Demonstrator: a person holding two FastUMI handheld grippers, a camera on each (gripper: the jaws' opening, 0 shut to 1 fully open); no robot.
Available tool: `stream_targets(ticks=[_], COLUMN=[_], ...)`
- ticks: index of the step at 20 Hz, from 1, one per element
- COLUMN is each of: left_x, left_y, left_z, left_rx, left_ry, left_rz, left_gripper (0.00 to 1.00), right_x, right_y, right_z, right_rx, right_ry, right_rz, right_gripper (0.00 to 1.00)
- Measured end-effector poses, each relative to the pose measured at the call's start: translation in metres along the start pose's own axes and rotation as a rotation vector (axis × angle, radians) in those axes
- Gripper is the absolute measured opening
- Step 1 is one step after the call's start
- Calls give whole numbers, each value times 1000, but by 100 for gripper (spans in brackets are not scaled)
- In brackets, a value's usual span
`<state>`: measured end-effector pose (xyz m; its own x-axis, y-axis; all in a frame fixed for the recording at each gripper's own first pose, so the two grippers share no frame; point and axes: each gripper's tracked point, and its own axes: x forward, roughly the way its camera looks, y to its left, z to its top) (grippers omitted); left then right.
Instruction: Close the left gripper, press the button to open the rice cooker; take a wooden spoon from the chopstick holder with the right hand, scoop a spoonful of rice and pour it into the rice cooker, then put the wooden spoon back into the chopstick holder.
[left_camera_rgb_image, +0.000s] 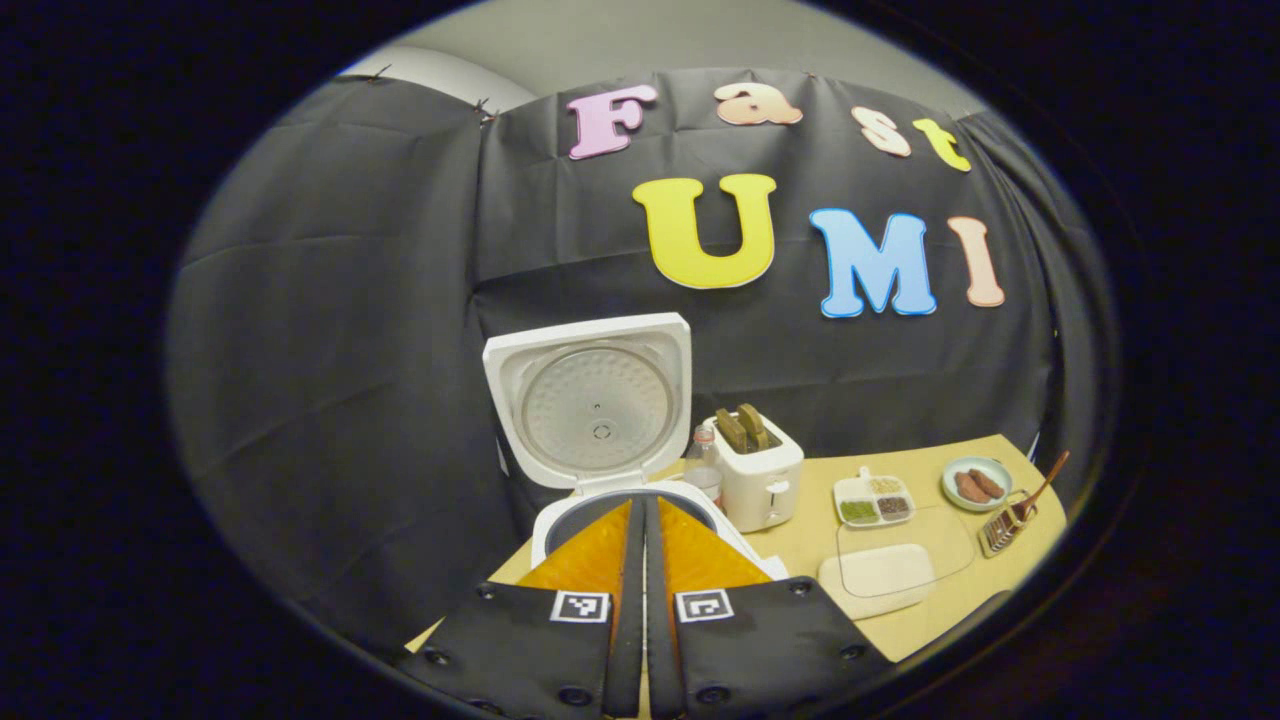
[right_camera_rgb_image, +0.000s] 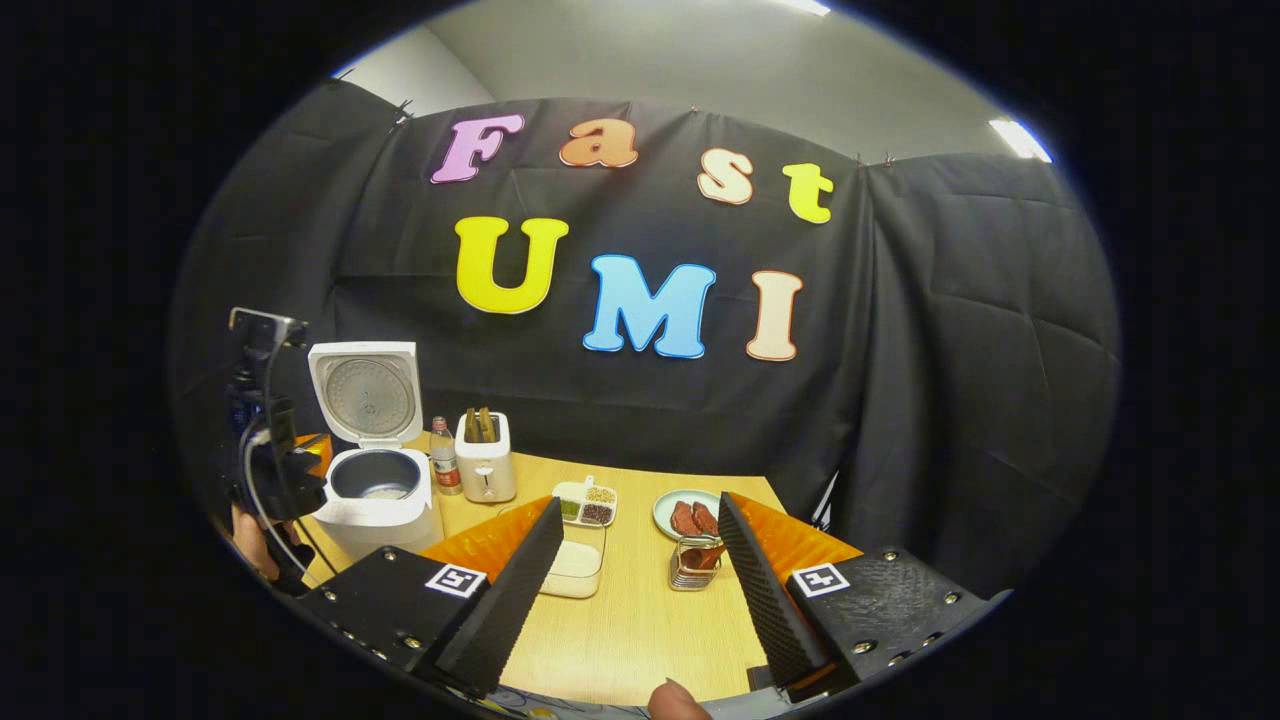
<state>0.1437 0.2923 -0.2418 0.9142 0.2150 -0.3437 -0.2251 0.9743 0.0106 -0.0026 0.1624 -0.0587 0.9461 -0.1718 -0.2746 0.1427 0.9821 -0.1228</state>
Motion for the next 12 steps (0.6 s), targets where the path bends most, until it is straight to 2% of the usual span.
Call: stream_targets(ticks=[3,5,7,12], left_x=[-46,-76,-104,-160], left_y=[-31,-45,-58,-97], left_z=[29,48,64,81], left_rx=[-61,-76,-78,-61], left_ry=[-31,-64,-91,-112], left_rz=[-94,-127,-126,-83], left_gripper=[12,20,14,13], right_x=[6,9,11,25], right_y=[-18,-31,-46,-93], right_z=[2,5,3,-12], right_rx=[10,33,53,118], right_ry=[-17,-38,-51,-44], right_rz=[-6,0,18,79], right_gripper=[95,95,95,95])
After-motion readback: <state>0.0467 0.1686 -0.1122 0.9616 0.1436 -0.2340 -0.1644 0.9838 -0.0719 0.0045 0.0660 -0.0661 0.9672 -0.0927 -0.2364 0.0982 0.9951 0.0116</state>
